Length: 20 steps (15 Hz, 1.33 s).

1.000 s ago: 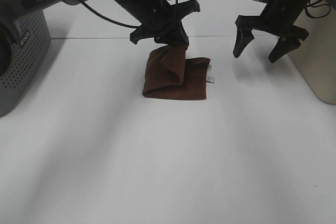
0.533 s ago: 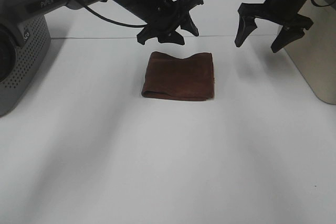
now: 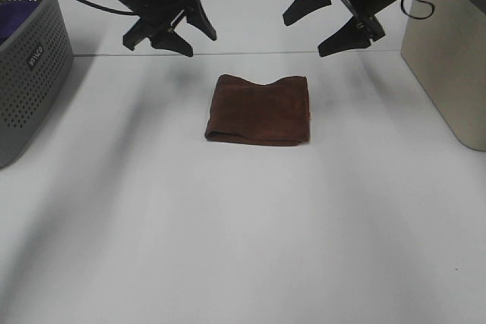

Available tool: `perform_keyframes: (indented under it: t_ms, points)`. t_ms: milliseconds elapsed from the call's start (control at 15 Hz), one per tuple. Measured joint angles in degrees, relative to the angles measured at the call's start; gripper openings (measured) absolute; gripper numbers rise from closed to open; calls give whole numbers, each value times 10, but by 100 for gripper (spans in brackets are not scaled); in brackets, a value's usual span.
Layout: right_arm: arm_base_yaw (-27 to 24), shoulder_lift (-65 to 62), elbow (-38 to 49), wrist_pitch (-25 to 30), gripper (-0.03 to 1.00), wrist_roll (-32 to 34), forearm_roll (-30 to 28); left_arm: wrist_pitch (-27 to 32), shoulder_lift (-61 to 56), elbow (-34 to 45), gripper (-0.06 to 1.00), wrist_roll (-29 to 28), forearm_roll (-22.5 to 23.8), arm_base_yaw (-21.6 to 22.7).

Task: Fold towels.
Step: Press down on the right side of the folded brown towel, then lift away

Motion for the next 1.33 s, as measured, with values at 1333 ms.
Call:
perform_keyframes:
  t_ms: [1333]
  points:
    - [20,111,0,-1,90,-65,-13,92,-301,-5,48,52,237,7]
